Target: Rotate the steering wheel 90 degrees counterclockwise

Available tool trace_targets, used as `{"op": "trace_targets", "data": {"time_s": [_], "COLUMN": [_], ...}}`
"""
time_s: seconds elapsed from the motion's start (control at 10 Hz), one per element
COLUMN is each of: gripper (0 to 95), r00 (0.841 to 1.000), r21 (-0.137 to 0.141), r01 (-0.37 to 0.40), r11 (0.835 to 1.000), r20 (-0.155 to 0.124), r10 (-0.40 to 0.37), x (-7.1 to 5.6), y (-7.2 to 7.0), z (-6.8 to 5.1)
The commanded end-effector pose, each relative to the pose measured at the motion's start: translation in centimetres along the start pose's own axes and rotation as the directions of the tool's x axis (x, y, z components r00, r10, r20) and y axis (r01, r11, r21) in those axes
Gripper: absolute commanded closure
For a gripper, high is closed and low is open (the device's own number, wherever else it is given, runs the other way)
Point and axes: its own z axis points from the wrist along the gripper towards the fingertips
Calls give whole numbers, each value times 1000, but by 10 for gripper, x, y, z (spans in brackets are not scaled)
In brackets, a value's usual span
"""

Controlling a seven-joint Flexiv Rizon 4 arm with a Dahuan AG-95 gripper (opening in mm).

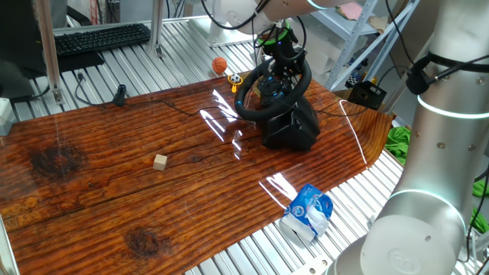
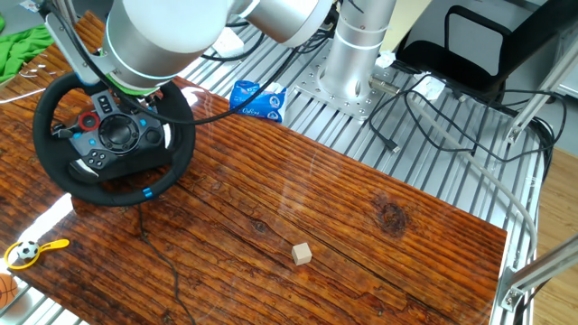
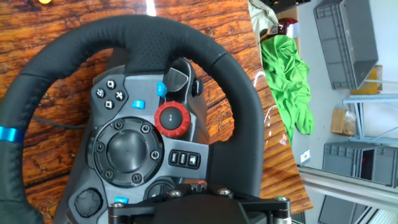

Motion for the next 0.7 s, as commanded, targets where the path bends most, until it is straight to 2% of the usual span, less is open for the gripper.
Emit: {"op": "trace_targets", "data": {"time_s": [0.1, 0.7], "gripper": [950, 950], "r00": [1000, 999], "r21": [19, 31], "r01": [0, 7], "r11": [1000, 999], "r20": [16, 35], "r10": [0, -8], "x": [-4, -13], "y": [0, 4], "z": [0, 4]}}
